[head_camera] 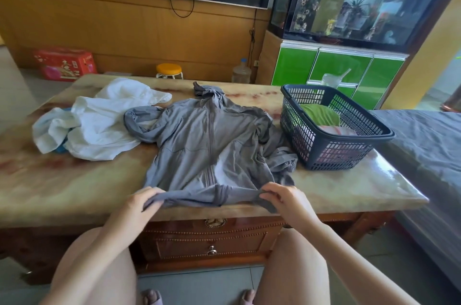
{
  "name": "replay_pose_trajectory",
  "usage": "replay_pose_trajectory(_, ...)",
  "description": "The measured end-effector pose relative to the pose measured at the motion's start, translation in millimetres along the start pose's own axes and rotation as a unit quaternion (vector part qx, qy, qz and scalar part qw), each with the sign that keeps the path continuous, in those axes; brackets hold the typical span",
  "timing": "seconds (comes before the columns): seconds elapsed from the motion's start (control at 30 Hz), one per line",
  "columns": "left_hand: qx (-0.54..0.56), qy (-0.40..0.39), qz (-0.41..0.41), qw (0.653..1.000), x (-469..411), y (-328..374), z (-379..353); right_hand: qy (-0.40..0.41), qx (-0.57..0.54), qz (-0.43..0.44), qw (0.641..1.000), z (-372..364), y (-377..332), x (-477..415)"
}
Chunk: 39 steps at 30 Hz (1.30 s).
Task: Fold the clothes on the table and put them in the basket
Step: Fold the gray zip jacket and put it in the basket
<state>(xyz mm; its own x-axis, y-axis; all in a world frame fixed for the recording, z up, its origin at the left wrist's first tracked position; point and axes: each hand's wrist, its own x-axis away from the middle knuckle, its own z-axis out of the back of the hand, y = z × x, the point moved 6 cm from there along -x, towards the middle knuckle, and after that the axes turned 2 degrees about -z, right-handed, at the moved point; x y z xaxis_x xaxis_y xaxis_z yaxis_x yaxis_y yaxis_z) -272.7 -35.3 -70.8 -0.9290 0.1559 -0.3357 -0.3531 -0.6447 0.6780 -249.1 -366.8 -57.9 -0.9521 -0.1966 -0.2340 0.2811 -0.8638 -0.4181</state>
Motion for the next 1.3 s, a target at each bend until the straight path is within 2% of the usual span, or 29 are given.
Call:
replay_pose_trajectory(0.17, 0.031, 0.013, 0.037, 0.999, 6, -2, 32, -0.023, -0.114, 0.037, 0.992, 9, -36, 5)
replay_pose_trajectory(0.3, -0.049, -0.099, 0.054, 0.992, 18, -26, 14, -0.119, -0.072, -0.014, 0.99, -17, -20, 4)
replay_pose_trajectory(0.37, -0.087, -0.143, 0.061, 0.984, 25, -32, -1, -0.094, -0.071, -0.077, 0.99, -24, 4, 3)
replay_pose_trajectory(0.43, -0.077, -0.112, 0.085, 0.987, 26, -39, -11, -0.025, -0.076, -0.146, 0.986, -22, 29, 2)
replay_pose_trajectory(0.5, -0.038, -0.022, 0.121, 0.992, 22, -51, -9, 0.011, -0.067, -0.217, 0.974, -22, 48, 3)
replay_pose_trajectory(0.67, -0.066, 0.094, 0.206, 0.972, 19, -79, 3, 0.049, 0.012, -0.281, 0.958, -24, 66, -4)
replay_pose_trajectory(0.83, -0.052, 0.113, 0.245, 0.961, 14, -85, -3, 0.073, -0.037, -0.351, 0.933, -20, 77, -13)
replay_pose_trajectory(1.03, -0.087, 0.122, 0.233, 0.961, 13, -83, -5, 0.02, 0.062, -0.3, 0.952, -23, 68, -25)
replay_pose_trajectory(1.1, -0.071, 0.133, 0.245, 0.958, 12, -80, -3, 0.033, 0.062, -0.307, 0.949, -21, 69, -26)
replay_pose_trajectory(1.17, -0.058, 0.14, 0.243, 0.958, 12, -79, 0, 0.059, 0.003, -0.319, 0.946, -17, 71, -24)
replay_pose_trajectory(1.2, -0.058, 0.138, 0.235, 0.96, 11, -79, 0, 0.078, -0.077, -0.329, 0.938, -15, 74, -22)
replay_pose_trajectory(1.23, -0.062, 0.133, 0.231, 0.962, 11, -78, -1, 0.093, -0.191, -0.349, 0.913, -15, 77, -19)
replay_pose_trajectory(1.27, -0.07, 0.129, 0.23, 0.962, 12, -79, -2, 0.101, -0.314, -0.374, 0.867, -16, 79, -13)
replay_pose_trajectory(1.3, -0.08, 0.127, 0.23, 0.962, 13, -79, -3, 0.1, -0.436, -0.397, 0.801, -18, 80, -6)
